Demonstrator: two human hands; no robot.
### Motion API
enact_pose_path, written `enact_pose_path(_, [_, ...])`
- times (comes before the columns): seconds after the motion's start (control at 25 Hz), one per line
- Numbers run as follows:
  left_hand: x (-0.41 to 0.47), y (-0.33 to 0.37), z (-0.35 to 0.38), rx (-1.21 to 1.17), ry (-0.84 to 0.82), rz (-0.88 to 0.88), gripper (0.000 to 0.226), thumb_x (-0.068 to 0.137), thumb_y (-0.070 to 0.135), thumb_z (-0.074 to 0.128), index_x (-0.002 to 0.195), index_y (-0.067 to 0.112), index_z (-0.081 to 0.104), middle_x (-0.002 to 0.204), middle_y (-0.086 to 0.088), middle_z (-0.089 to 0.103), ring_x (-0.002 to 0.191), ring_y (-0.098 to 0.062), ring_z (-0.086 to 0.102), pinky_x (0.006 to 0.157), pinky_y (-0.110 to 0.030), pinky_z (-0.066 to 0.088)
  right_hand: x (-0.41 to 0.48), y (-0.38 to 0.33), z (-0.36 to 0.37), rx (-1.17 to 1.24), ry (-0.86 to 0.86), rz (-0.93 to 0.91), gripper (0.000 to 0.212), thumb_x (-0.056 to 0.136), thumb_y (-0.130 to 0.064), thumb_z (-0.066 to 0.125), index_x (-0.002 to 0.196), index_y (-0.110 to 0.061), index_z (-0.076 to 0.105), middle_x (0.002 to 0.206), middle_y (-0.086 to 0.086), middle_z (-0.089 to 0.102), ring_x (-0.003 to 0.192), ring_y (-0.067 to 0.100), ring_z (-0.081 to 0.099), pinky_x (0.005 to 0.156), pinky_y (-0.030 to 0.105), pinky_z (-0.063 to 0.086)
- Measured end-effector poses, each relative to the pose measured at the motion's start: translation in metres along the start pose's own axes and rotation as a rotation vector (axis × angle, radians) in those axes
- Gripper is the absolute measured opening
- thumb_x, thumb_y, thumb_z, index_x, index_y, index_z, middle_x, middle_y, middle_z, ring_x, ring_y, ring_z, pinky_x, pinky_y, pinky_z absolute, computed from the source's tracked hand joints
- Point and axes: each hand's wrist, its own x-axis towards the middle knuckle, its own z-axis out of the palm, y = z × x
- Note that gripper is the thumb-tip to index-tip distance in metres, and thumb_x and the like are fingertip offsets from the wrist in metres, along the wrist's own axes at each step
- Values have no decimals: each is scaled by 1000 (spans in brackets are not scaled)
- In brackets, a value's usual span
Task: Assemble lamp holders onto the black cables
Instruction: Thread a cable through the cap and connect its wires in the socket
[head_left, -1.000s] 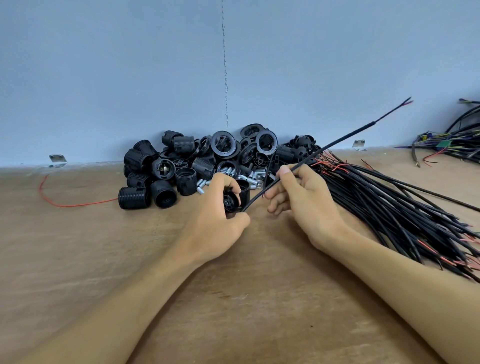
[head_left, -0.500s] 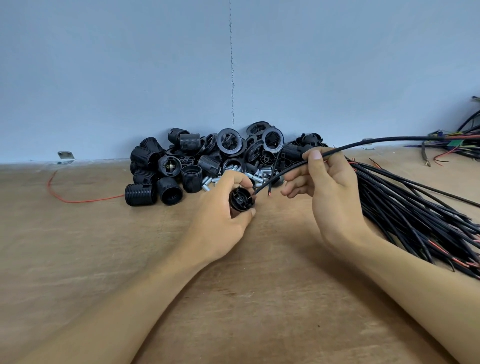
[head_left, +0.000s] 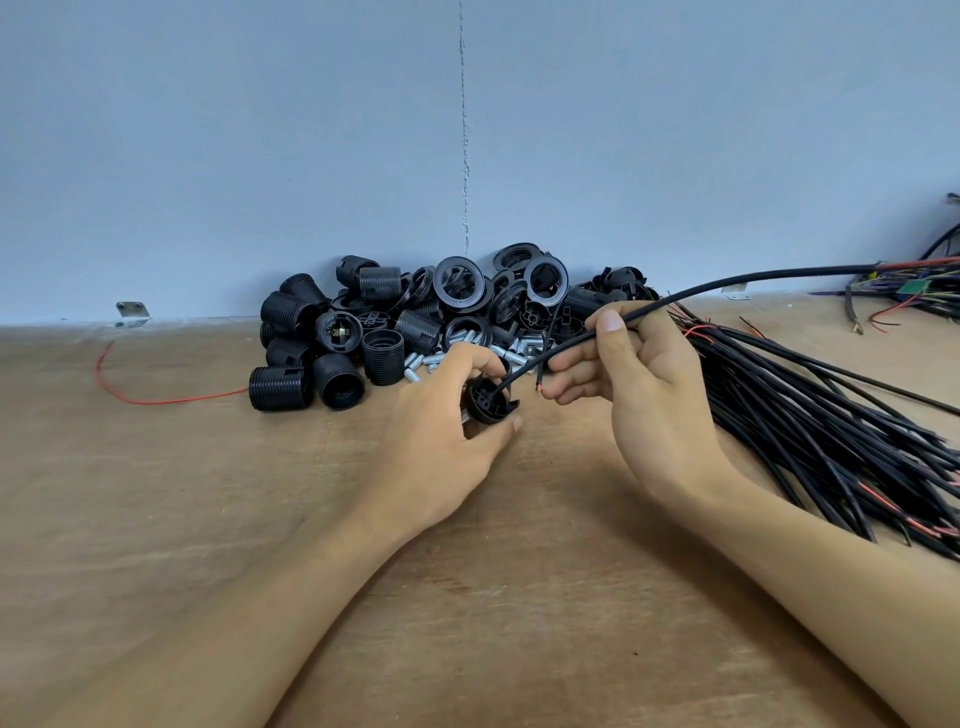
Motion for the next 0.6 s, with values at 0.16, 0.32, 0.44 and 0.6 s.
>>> enact_pose_path(0.16, [0, -1, 1, -22, 33, 15, 48, 77, 23, 88, 100, 44, 51, 92, 22, 66, 94, 9, 59, 77, 0, 38, -3, -3, -1, -67, -1, -63, 15, 108, -24, 43, 98, -16, 53, 78, 13, 71, 65, 27, 72, 62, 32, 57])
enact_pose_path(0.32, [1, -4, 2, -13, 41, 22, 47, 77, 22, 88, 100, 42, 52, 93, 21, 66, 94, 9, 59, 78, 0, 38, -5, -4, -1, -227, 2, -183, 17, 106, -27, 47, 96, -16, 54, 76, 5, 72, 63, 20, 71, 61, 28, 56])
enact_pose_path(0.44, [0, -5, 3, -15, 23, 41, 43, 78, 19, 87, 103, 35, 56, 94, 20, 66, 95, 7, 59, 78, 1, 39, -6, -5, -2, -293, -23, -209, 22, 105, -34, 49, 92, -17, 54, 72, 1, 71, 60, 17, 70, 61, 30, 55])
enact_pose_path(0.6, [-1, -5, 4, 7, -24, 80, 42, 79, 25, 86, 106, 36, 55, 89, 20, 67, 90, 4, 62, 75, -4, 43, -9, -3, 1, -247, -100, -140, 27, 103, -36, 54, 90, -12, 56, 68, 2, 71, 55, 17, 68, 57, 23, 51])
